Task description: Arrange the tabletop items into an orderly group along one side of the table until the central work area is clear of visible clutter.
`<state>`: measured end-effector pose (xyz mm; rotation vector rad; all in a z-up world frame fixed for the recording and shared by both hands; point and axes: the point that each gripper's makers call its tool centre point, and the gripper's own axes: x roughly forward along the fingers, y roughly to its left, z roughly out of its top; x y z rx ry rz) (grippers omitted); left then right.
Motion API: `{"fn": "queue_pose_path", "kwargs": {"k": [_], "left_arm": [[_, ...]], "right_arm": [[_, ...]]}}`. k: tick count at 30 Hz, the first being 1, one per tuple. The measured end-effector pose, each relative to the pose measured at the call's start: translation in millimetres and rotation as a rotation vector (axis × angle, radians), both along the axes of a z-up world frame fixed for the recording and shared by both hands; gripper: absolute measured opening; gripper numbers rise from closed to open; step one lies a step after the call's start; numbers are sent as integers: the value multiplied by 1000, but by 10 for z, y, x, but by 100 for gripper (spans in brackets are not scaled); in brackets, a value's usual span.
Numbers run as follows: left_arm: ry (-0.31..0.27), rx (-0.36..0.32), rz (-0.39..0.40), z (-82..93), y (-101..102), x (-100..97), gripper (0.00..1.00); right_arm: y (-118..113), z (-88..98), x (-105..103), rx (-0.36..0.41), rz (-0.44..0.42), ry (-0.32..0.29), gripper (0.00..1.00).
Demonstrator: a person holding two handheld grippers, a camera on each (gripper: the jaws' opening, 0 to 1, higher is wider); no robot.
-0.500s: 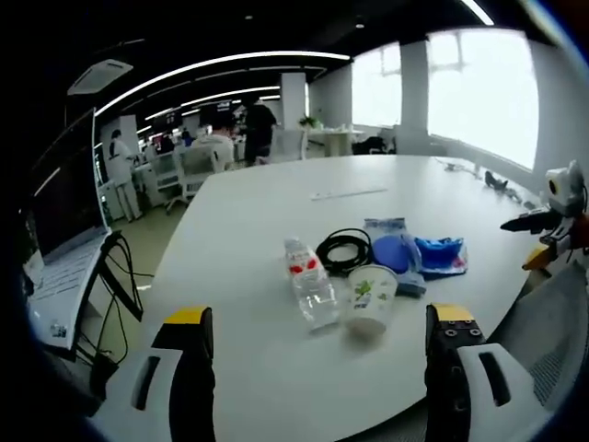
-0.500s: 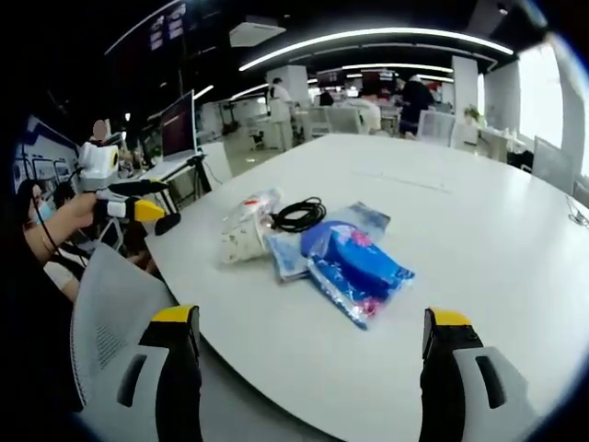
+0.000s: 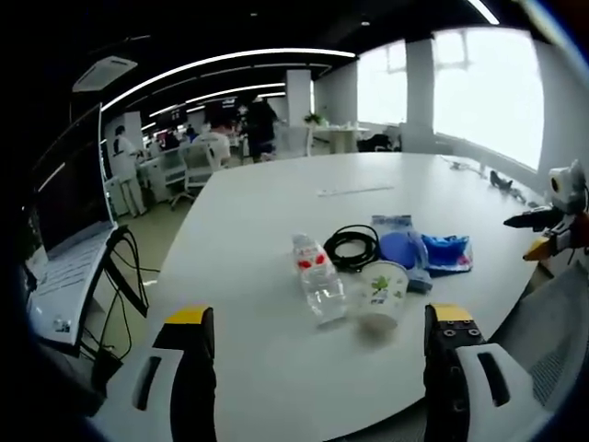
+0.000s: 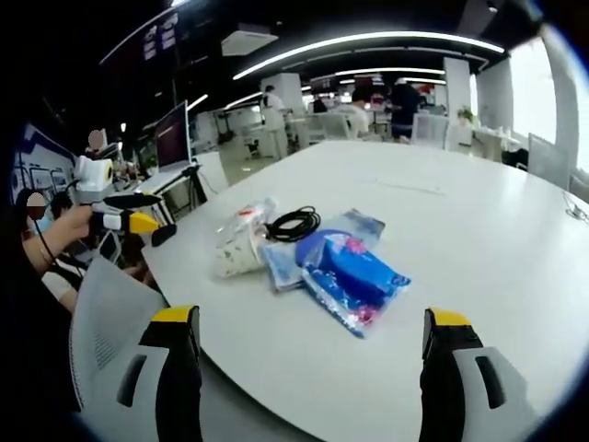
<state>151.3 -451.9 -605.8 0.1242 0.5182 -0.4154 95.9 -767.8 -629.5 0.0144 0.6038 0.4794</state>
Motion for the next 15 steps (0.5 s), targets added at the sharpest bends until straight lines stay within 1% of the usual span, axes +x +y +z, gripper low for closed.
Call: {"fn": "queue_pose_path", "kwargs": {"k": [7, 12, 15], "left_arm": [[-5, -10, 9, 17, 50, 83, 93], [-18, -12, 5, 45, 7, 119, 92], [-2, -12, 2, 16, -25, 153, 91]], "right_arm": [[-12, -20, 40, 4, -15, 5, 99], [-18, -18, 82, 12, -27, -4, 99], [-6, -34, 109, 12, -24, 2, 99]]}}
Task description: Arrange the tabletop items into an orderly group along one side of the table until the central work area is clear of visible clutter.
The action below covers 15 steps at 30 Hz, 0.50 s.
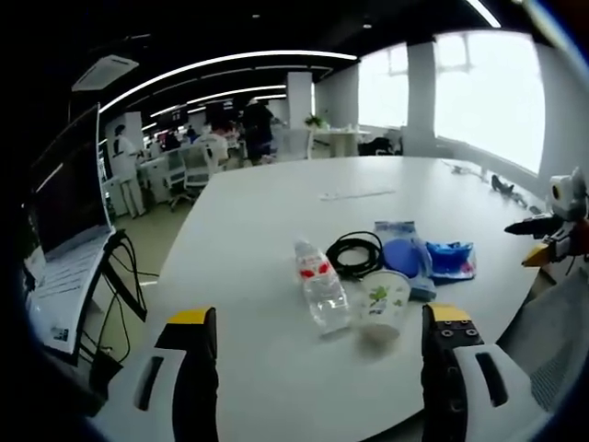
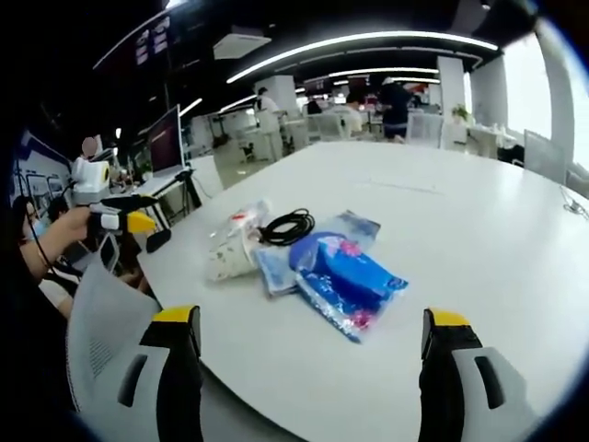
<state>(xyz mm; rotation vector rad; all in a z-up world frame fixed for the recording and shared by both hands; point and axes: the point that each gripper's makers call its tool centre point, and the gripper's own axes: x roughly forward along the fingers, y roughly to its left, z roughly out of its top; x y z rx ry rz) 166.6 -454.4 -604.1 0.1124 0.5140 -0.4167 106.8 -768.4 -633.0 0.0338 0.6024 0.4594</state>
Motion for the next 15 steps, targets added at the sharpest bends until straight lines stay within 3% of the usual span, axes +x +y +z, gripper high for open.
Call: {"fn": "queue_pose_path", "kwargs": {"k": [15], "left_arm": [[45, 25, -1, -183, -46, 197, 86]], "right_arm": [[35, -123, 134, -4, 14, 0, 97]]}}
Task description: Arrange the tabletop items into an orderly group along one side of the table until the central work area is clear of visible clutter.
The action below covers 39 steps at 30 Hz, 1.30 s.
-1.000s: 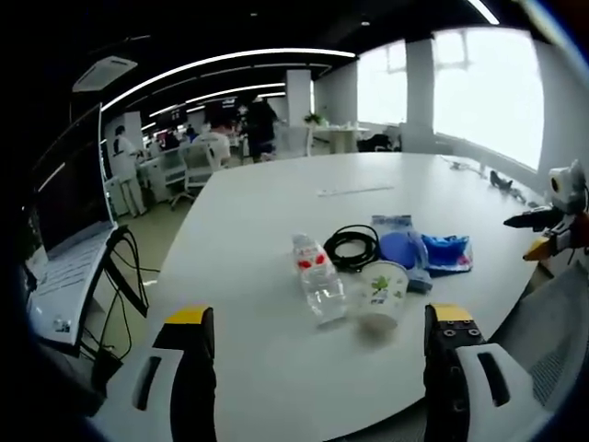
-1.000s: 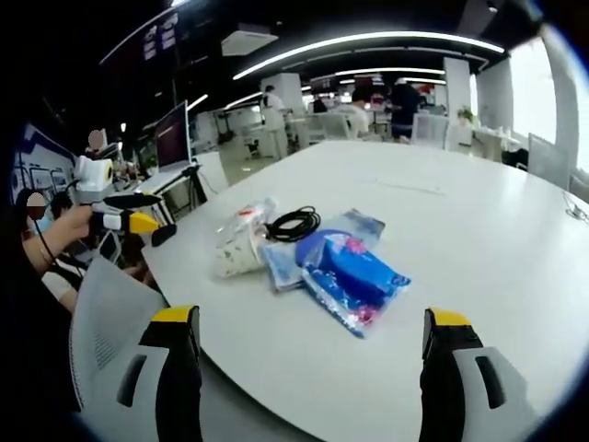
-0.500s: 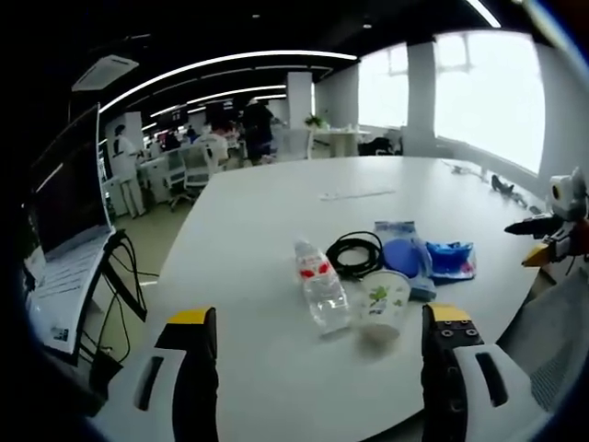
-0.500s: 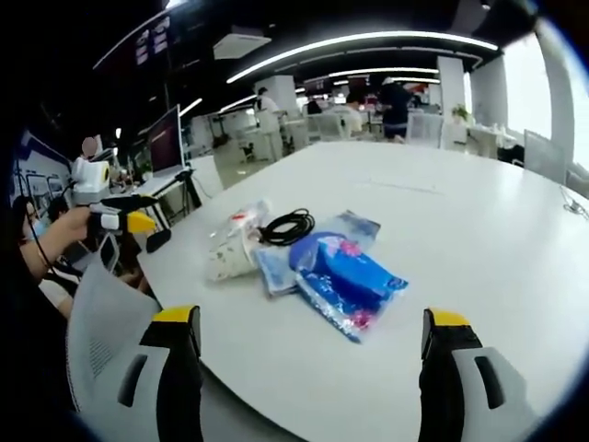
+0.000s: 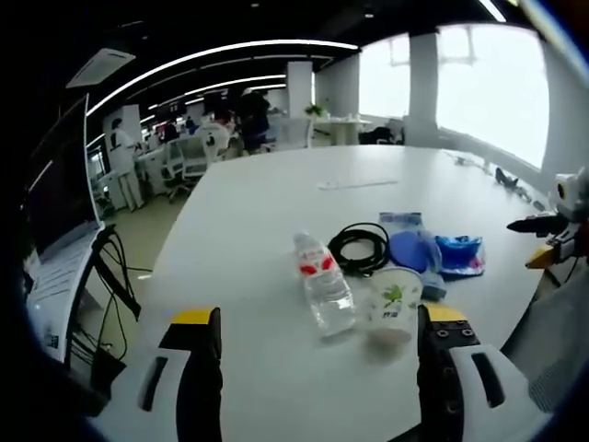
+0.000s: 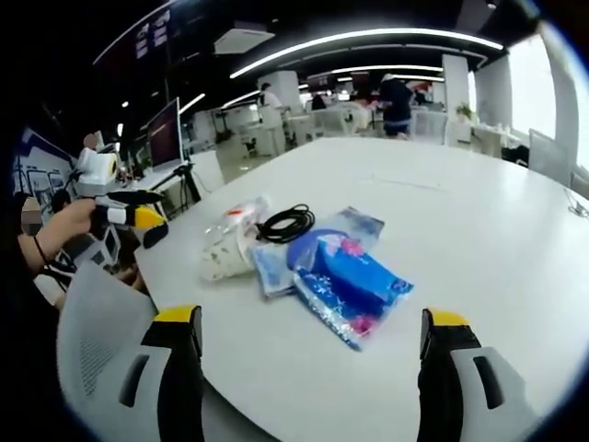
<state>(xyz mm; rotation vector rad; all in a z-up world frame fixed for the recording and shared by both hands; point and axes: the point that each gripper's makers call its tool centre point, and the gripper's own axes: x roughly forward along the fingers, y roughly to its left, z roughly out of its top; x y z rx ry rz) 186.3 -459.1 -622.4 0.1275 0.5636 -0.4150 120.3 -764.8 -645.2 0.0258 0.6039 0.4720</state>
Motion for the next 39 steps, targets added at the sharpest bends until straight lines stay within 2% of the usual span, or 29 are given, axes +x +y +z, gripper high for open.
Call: {"fn": "queue_pose_path", "kwargs": {"k": [11, 14, 21, 27, 34, 39], "left_arm": [[25, -18, -8, -151, -135, 178, 80], [64, -30, -24, -216, -223, 249, 77], [72, 2, -69, -262, -360, 435, 75], [95, 18, -90, -367, -401, 538, 73], [138, 26, -92, -523, -414, 619, 71], [150, 4, -82, -565, -451, 691, 68]], "right_arm": [[34, -49, 71, 43, 5, 16, 97], [36, -54, 83, 34, 9, 12, 97], [53, -3, 124, 57, 9, 6, 96], [29, 26, 164, 49, 10, -1, 96], [18, -35, 173, 44, 5, 14, 95], [10, -79, 181, 38, 6, 23, 95]]}}
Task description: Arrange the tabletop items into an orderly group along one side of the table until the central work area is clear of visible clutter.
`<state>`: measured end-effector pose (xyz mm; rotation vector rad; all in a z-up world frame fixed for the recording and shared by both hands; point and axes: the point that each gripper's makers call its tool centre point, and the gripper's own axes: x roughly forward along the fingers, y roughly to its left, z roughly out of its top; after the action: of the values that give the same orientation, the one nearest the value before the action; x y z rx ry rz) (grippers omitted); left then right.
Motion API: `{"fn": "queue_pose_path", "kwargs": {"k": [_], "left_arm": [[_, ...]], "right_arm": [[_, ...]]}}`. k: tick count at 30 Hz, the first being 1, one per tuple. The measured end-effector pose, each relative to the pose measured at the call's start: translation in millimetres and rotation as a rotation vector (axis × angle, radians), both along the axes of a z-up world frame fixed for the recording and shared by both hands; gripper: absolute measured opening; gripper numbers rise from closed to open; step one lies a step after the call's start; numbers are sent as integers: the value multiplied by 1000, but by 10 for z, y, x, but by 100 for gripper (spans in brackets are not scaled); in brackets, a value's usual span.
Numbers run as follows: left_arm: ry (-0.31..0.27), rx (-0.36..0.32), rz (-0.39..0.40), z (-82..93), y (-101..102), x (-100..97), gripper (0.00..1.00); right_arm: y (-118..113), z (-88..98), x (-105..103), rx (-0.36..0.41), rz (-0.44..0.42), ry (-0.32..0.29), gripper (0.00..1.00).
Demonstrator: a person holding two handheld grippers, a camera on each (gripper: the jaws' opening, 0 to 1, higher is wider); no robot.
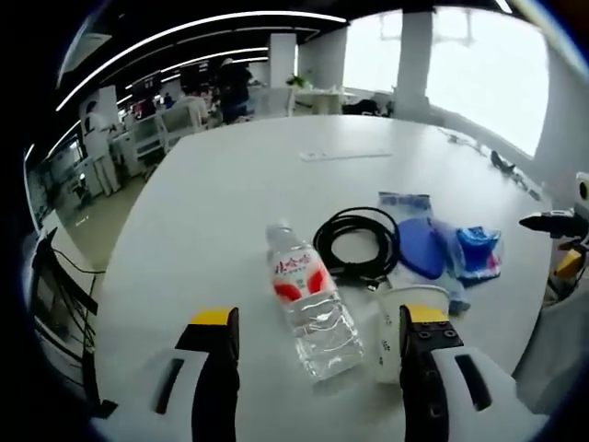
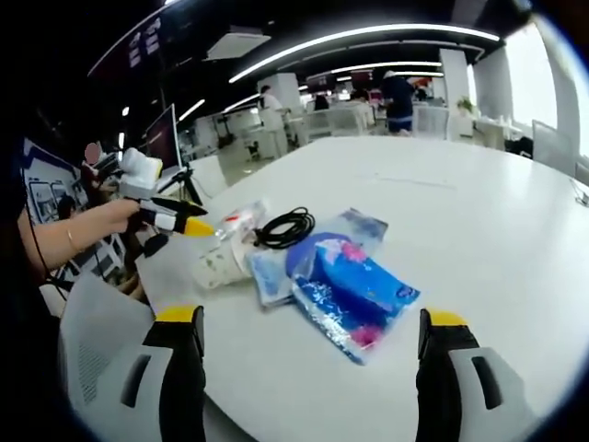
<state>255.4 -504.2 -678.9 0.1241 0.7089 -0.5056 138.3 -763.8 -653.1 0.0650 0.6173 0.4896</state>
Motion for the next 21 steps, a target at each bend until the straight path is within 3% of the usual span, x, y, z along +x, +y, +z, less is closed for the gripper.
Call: {"fn": "queue_pose_path", "kwargs": {"k": [21], "left_arm": [[42, 53, -3, -158, -92, 276, 57]], "right_arm": [[-28, -21, 101, 9, -1, 7, 95]]}}
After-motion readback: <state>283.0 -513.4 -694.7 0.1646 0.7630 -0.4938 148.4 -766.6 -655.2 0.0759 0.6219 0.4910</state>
